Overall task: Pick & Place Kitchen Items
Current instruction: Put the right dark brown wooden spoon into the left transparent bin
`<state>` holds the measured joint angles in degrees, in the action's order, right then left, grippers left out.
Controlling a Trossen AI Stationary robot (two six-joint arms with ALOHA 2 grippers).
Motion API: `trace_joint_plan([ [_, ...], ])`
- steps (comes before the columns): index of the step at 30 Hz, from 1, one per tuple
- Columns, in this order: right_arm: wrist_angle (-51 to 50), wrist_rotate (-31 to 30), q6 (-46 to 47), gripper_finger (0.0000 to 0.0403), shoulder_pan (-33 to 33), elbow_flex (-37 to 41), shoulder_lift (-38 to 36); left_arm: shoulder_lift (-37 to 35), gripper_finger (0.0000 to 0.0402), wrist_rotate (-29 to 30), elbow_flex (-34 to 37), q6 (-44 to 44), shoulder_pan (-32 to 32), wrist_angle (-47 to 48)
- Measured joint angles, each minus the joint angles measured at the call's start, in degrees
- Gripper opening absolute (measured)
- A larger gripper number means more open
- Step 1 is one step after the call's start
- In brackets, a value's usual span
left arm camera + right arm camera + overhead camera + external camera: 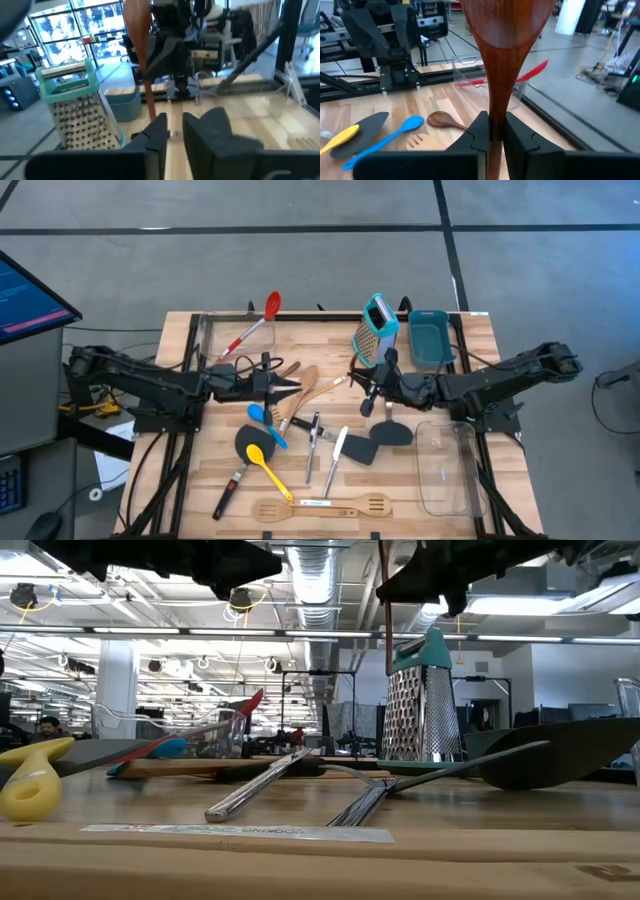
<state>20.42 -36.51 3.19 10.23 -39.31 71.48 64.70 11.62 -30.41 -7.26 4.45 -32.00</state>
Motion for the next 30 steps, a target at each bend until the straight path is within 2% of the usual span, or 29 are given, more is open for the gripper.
trace_joint_plan([
  [6,6.12,10.24,-2.14,0.0021,-2.71,0.0,0.14,4.35,0.0121,0.24,0.0,3.46,-1.44,-5.31],
  [14,8.29,14.17,-2.27,0.0021,-4.73,-0.02,1.01,14.76,0.0185,-0.52,-1.19,3.28,-1.83,-19.07],
  [23,8.67,14.42,-2.26,0.0021,-3.45,-0.02,1.01,24.48,0.019,-0.61,-9.6,8.62,-4.63,-20.97],
  [30,8.71,14.42,-2.27,0.0021,-3.13,-0.02,1.01,28.14,0.0188,-4.78,-13.18,9.44,-5.53,-20.86],
])
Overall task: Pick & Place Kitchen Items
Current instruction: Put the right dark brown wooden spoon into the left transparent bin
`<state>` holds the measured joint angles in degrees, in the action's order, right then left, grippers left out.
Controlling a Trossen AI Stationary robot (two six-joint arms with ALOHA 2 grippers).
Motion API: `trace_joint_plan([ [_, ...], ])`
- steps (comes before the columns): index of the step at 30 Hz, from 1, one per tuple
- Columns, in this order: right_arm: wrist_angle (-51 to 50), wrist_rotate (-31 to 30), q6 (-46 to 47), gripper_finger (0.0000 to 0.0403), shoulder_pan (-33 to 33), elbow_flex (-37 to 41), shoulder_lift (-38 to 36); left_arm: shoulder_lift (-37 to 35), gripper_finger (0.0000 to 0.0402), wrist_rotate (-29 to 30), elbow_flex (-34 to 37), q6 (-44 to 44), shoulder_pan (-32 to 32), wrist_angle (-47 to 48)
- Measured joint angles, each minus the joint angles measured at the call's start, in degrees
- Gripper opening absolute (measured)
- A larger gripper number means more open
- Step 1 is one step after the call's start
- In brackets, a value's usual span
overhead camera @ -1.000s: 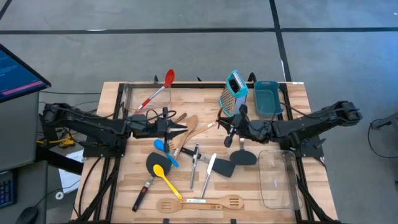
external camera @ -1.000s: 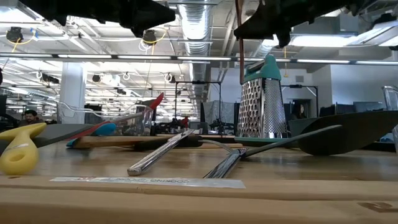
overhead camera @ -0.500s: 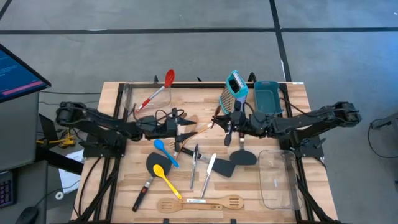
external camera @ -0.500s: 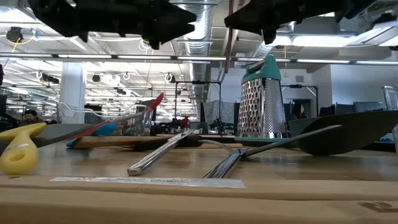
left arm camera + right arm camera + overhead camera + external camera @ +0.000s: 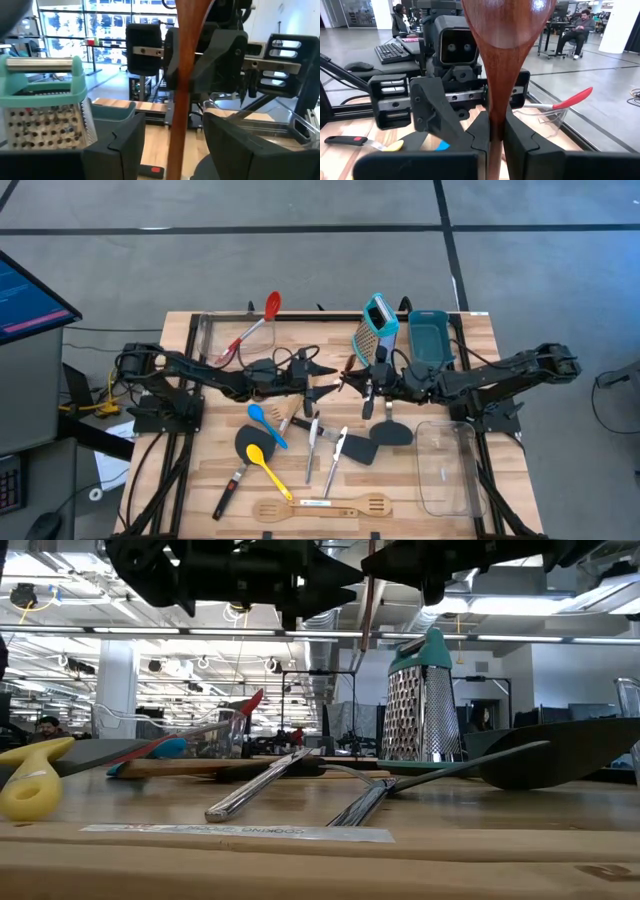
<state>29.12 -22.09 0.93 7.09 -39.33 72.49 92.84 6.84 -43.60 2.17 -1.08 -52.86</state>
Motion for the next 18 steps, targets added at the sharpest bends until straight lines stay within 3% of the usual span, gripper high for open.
trace_joint_plan([
  [18,-0.13,0.0,-0.02,0.0021,-0.04,0.0,0.0,5.5,0.0178,-1.32,-5.39,0.07,-0.52,0.48],
])
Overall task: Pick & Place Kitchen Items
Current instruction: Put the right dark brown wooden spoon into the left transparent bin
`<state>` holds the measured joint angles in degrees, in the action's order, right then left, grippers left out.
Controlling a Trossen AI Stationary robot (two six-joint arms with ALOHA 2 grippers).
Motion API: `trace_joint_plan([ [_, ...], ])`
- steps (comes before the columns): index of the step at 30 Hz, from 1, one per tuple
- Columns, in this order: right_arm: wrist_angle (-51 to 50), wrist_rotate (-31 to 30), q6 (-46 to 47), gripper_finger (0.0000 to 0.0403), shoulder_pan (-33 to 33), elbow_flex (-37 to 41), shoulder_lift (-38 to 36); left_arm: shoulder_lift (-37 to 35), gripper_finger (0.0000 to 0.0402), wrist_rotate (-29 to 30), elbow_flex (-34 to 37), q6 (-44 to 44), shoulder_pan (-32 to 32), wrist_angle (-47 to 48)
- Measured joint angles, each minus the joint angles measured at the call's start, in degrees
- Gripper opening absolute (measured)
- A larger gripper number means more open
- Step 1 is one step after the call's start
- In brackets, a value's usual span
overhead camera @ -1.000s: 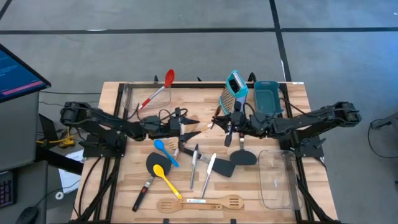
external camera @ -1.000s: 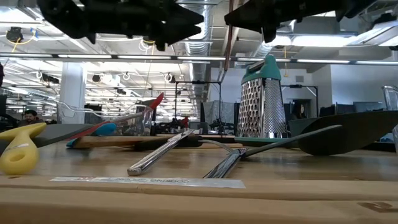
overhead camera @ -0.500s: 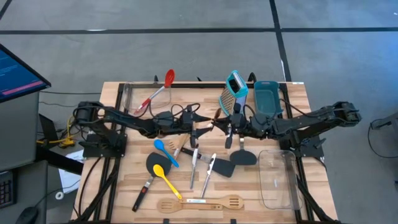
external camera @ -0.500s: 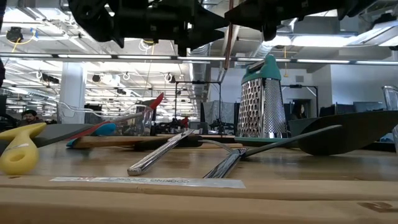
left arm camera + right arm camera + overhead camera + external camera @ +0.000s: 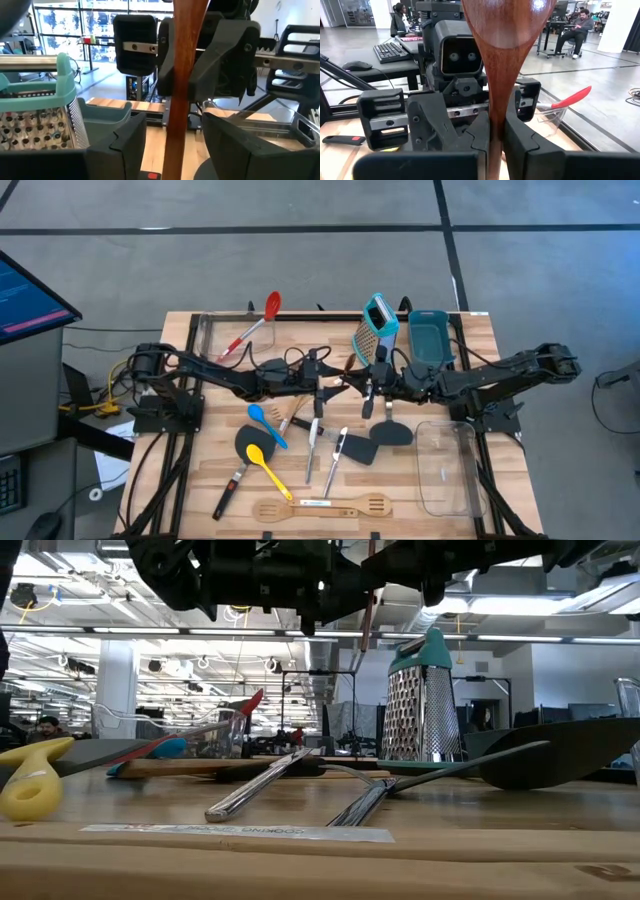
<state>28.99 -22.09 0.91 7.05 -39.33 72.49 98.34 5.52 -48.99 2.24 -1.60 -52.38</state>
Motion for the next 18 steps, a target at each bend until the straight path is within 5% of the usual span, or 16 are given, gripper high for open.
trace_joint_plan([
  [18,-0.32,-0.08,0.2,0.0021,-0.07,0.0,0.0,-0.11,0.0017,-0.02,-0.09,-0.2,-0.09,0.33],
])
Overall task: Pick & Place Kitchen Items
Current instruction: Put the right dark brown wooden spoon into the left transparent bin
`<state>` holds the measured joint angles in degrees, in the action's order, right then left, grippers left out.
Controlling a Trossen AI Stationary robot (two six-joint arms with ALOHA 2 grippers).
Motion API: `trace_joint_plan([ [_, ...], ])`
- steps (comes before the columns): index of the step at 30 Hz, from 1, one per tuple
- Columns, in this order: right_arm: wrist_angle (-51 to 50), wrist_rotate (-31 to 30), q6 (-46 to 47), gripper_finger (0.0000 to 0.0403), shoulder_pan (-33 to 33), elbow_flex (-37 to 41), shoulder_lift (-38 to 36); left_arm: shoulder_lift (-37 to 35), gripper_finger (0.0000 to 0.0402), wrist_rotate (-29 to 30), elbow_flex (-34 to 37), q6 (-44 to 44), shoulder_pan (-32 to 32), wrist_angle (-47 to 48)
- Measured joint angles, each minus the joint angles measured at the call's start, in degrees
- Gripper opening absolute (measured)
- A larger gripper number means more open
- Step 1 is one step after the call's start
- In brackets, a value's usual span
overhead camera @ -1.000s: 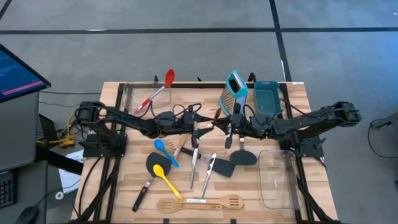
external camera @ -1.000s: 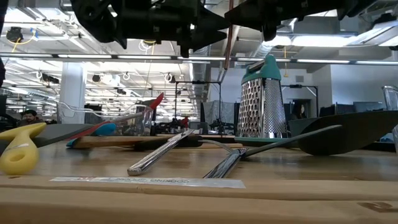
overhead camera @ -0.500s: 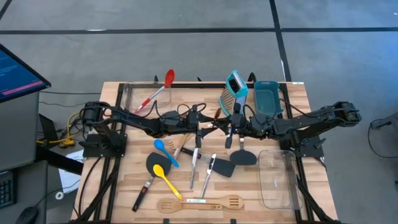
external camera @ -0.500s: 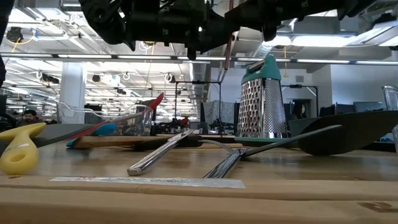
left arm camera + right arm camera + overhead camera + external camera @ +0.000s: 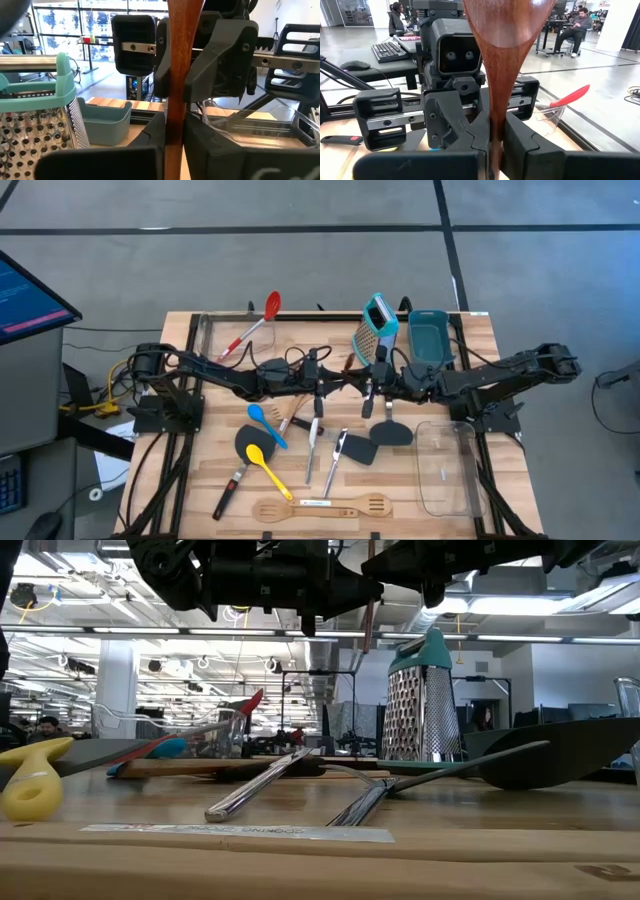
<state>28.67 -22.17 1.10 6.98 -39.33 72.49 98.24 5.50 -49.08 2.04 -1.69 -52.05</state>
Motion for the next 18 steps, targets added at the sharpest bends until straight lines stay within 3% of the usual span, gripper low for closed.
trace_joint_plan([
  [11,-0.01,-0.05,-0.05,0.0026,0.02,0.0,-0.02,-0.03,0.0005,0.01,0.0,-1.77,0.0,0.02],
  [18,0.03,0.11,1.78,0.0109,0.07,0.0,-0.11,-0.04,0.0004,0.02,0.0,-1.89,0.0,0.02],
])
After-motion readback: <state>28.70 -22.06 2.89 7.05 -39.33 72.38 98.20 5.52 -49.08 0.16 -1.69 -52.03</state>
